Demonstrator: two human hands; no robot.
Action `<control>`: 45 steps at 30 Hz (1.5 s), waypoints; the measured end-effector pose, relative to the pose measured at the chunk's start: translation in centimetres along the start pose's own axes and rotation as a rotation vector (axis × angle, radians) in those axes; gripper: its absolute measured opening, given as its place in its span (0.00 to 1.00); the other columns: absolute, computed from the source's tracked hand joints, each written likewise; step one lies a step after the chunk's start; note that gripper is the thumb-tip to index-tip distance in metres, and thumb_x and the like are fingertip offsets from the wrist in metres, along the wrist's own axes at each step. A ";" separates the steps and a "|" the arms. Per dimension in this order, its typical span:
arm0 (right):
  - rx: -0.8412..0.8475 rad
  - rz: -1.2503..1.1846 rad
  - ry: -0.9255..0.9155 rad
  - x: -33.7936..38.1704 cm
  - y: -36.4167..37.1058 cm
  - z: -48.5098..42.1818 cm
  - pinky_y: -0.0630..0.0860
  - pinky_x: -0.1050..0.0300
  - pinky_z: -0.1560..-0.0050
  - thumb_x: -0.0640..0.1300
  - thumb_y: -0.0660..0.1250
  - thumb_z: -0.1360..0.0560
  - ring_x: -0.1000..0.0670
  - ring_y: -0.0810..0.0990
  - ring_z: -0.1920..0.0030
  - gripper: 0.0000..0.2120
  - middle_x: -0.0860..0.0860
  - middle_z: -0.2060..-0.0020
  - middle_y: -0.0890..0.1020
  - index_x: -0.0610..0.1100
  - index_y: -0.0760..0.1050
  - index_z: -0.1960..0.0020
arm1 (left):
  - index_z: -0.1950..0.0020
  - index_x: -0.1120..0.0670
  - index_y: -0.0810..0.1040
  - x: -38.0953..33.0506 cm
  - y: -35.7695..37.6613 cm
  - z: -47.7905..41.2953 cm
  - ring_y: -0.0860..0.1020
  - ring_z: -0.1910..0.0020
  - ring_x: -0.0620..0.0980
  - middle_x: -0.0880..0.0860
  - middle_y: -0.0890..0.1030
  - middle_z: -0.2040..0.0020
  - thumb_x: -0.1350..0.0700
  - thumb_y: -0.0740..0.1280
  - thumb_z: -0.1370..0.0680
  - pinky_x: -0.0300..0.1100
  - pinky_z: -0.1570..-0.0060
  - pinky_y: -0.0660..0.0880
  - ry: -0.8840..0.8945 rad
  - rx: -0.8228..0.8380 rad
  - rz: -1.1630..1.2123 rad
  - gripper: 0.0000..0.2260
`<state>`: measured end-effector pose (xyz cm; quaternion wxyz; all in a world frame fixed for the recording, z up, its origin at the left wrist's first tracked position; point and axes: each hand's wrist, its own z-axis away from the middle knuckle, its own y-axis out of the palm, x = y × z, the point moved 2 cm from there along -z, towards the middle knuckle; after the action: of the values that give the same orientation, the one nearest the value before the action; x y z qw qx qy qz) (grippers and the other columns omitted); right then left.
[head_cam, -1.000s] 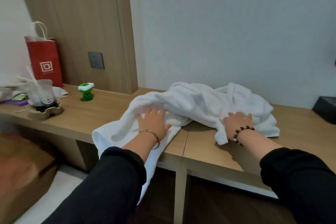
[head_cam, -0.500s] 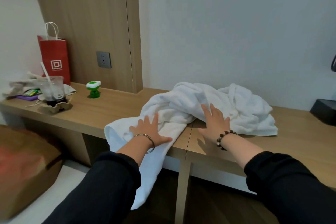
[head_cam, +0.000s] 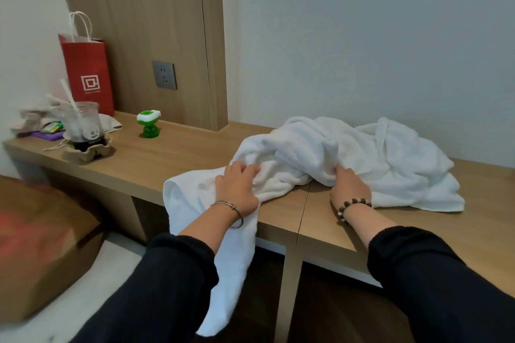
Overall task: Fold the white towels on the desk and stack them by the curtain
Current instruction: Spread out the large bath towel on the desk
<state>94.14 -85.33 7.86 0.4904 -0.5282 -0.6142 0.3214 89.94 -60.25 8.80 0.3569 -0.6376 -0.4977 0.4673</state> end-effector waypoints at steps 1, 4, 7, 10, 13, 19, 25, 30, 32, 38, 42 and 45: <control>-0.004 0.039 -0.024 -0.4 -0.1 0.0 0.73 0.53 0.57 0.37 0.55 0.22 0.45 0.76 0.56 0.13 0.47 0.51 0.74 0.46 0.69 0.39 | 0.35 0.45 0.68 0.4 -0.2 -0.2 0.68 0.42 0.54 0.51 0.67 0.41 0.58 0.66 0.33 0.47 0.47 0.66 0.032 0.021 0.014 0.27; -0.028 0.191 -0.108 -1.9 -0.5 0.1 0.67 0.56 0.63 0.40 0.56 0.22 0.48 0.70 0.64 0.07 0.49 0.58 0.70 0.44 0.71 0.48 | 0.35 0.46 0.70 2.1 -1.1 -0.9 0.69 0.41 0.55 0.52 0.68 0.39 0.59 0.67 0.33 0.46 0.48 0.66 0.115 0.021 -0.023 0.27; 0.003 0.289 -0.144 -3.1 -1.3 0.2 0.68 0.57 0.62 0.41 0.56 0.22 0.48 0.75 0.61 0.04 0.49 0.56 0.75 0.45 0.69 0.54 | 0.36 0.48 0.71 3.8 -2.0 -0.7 0.69 0.42 0.57 0.54 0.70 0.40 0.54 0.71 0.33 0.48 0.49 0.65 0.104 -0.092 -0.271 0.25; -0.004 0.222 -0.031 -4.9 -2.6 0.0 0.70 0.57 0.62 0.43 0.53 0.21 0.47 0.77 0.60 0.13 0.48 0.57 0.80 0.44 0.71 0.61 | 0.44 0.52 0.76 4.0 -2.8 0.1 0.70 0.42 0.59 0.58 0.72 0.42 0.52 0.77 0.38 0.51 0.46 0.66 0.108 -0.186 -0.379 0.25; -0.091 -0.075 0.206 -6.5 -5.4 -1.3 0.68 0.53 0.58 0.41 0.51 0.20 0.41 0.77 0.52 0.16 0.41 0.51 0.80 0.39 0.76 0.56 | 0.53 0.57 0.77 2.5 -3.2 1.1 0.71 0.46 0.60 0.62 0.76 0.46 0.56 0.79 0.46 0.52 0.46 0.67 0.380 -0.486 -0.327 0.24; -0.282 -0.412 0.292 -6.2 -11.2 -4.4 0.67 0.47 0.51 0.37 0.54 0.20 0.36 0.74 0.46 0.15 0.33 0.48 0.77 0.30 0.77 0.53 | 0.27 0.50 0.63 -0.9 -4.9 1.6 0.63 0.30 0.62 0.61 0.65 0.30 0.64 0.69 0.38 0.67 0.38 0.61 0.321 -0.567 -0.364 0.40; -0.129 -0.296 0.310 -6.5 -10.4 -3.2 0.65 0.46 0.42 0.37 0.53 0.22 0.39 0.70 0.41 0.13 0.40 0.47 0.78 0.39 0.77 0.54 | 0.54 0.55 0.75 -3.8 -5.8 -0.9 0.76 0.58 0.58 0.54 0.78 0.59 0.60 0.61 0.24 0.43 0.59 0.65 0.061 -0.071 0.089 0.03; -0.072 -0.357 0.300 -6.9 -10.6 -2.7 0.71 0.43 0.41 0.39 0.51 0.20 0.37 0.75 0.44 0.16 0.36 0.45 0.77 0.43 0.64 0.66 | 0.52 0.55 0.77 -7.9 -6.0 -0.7 0.78 0.50 0.54 0.54 0.79 0.55 0.60 0.65 0.23 0.49 0.43 0.73 -0.183 0.561 0.986 0.02; -0.121 -0.469 0.268 -6.6 -10.6 -2.3 0.71 0.45 0.42 0.45 0.53 0.21 0.38 0.74 0.43 0.12 0.38 0.43 0.77 0.40 0.72 0.55 | 0.38 0.57 0.75 -8.9 -5.5 0.5 0.76 0.43 0.53 0.56 0.79 0.45 0.56 0.63 0.21 0.46 0.39 0.70 -0.189 0.797 1.093 0.13; 0.154 -0.106 -0.083 -4.4 -7.4 1.2 0.64 0.43 0.33 0.73 0.65 0.39 0.40 0.62 0.29 0.49 0.44 0.28 0.63 0.47 0.60 0.27 | 0.27 0.56 0.65 -9.9 -1.4 0.5 0.65 0.31 0.52 0.53 0.66 0.28 0.43 0.49 0.17 0.47 0.31 0.58 0.069 0.513 0.490 0.25; 0.516 0.026 -0.084 -5.3 -3.2 3.5 0.51 0.38 0.27 0.73 0.67 0.38 0.40 0.42 0.24 0.58 0.47 0.23 0.39 0.52 0.37 0.23 | 0.32 0.53 0.69 -10.0 1.5 0.1 0.69 0.36 0.54 0.52 0.72 0.34 0.39 0.51 0.19 0.47 0.39 0.60 0.020 0.322 0.411 0.24; 0.422 -0.079 0.041 -5.9 -3.2 3.5 0.54 0.40 0.28 0.67 0.68 0.33 0.42 0.48 0.24 0.52 0.49 0.23 0.41 0.53 0.38 0.23 | 0.35 0.50 0.70 -9.8 2.9 0.4 0.67 0.34 0.53 0.50 0.72 0.36 0.37 0.51 0.22 0.57 0.34 0.56 0.004 0.171 0.244 0.24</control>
<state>89.58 -91.32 8.12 0.6149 -0.3957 -0.5433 0.4125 89.73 -70.42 8.36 0.3515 -0.6615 -0.3741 0.5467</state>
